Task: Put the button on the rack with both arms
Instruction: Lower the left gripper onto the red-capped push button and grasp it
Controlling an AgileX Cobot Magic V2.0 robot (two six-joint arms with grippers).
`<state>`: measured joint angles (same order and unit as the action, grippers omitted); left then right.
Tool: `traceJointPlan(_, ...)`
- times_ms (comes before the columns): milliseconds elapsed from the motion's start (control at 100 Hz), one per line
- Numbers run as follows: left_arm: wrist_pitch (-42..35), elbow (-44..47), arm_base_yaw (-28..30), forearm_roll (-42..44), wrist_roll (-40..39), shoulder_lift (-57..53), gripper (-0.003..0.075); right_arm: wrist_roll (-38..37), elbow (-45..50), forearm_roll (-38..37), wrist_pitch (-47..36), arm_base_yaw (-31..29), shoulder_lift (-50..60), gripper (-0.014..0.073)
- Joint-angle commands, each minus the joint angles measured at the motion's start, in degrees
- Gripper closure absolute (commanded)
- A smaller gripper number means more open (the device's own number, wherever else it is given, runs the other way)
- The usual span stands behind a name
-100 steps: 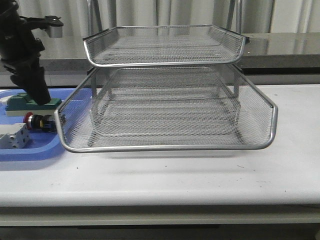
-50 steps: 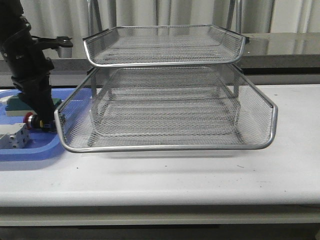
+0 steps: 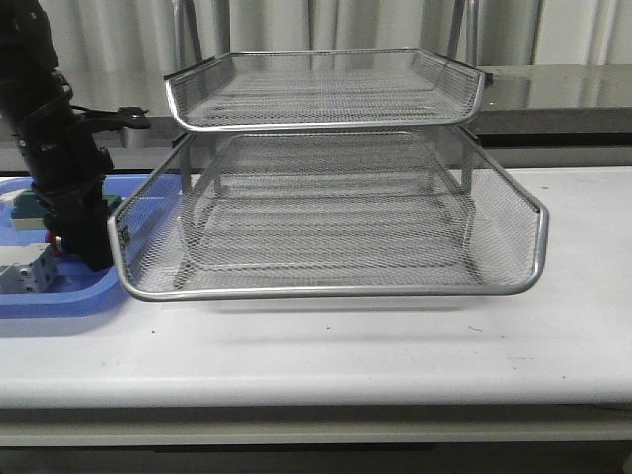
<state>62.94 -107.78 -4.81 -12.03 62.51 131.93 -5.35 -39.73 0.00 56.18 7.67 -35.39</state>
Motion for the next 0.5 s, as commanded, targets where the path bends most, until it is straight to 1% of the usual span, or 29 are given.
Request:
traceJointPlan(0,-0.6,-1.7,-0.3,-1.1,0.2,-3.5,0.0212,0.3,-2.0,-0.8,-2.6,0.0,0.0,0.0662)
traceJointPlan(60,-0.6,-1.8,-0.3,-1.1,0.2,-3.5,0.0243,0.3,-2.0,-0.8,-2.6,0.0,0.0,0.0662)
traceJointPlan(110,-0.6,-1.9,-0.3,-1.1,0.2,-3.5,0.0292,0.3,-2.0,-0.8,-2.6,0.0,0.0,0.0662)
traceJointPlan(200,-0.6,-2.8,-0.3,-0.9,0.2,-3.5,0.0414,0.3,-2.0,-0.8,-2.6,0.0,0.0,0.0662)
traceJointPlan(220,-0.5,-3.3,-0.3,-0.9,0.2,-3.5,0.0456,0.3,-2.0,-0.8,-2.6,0.0,0.0,0.0662)
traceJointPlan(230,-0.4,-3.3,-0.3,-0.9,0.2,-3.5,0.0456,0.3,-2.0,-0.8,-2.6,0.0,0.0,0.0662)
traceJointPlan(270,-0.1,-4.1,-0.3,-0.9,0.2,-3.5,0.0526,0.3,-2.0,-0.8,-2.6,0.0,0.0,0.0662)
traceJointPlan(280,-0.1,-4.3,-0.3,-0.9,0.2,-3.5,0.0526,0.3,-2.0,-0.8,-2.6,0.0,0.0,0.0662)
traceJointPlan(290,0.2,-4.6,-0.3,-0.9,0.2,-3.5,0.0555,0.3,-2.0,-0.8,-2.6,0.0,0.0,0.0662)
traceJointPlan(320,0.6,-5.1,-0.3,-0.9,0.2,-3.5,0.0582,0.3,-2.0,-0.8,-2.6,0.0,0.0,0.0662)
traceJointPlan(360,1.4,-6.3,-0.3,-0.9,0.2,-3.5,0.0641,0.3,-2.0,-0.8,-2.6,0.0,0.0,0.0662)
traceJointPlan(470,5.0,-9.3,-0.3,-0.8,0.2,-3.5,0.0741,0.3,-2.0,-0.8,-2.6,0.0,0.0,0.0662)
traceJointPlan(490,6.0,-9.9,-0.3,-0.8,0.2,-3.5,0.074,0.3,-2.0,-0.8,-2.6,0.0,0.0,0.0662)
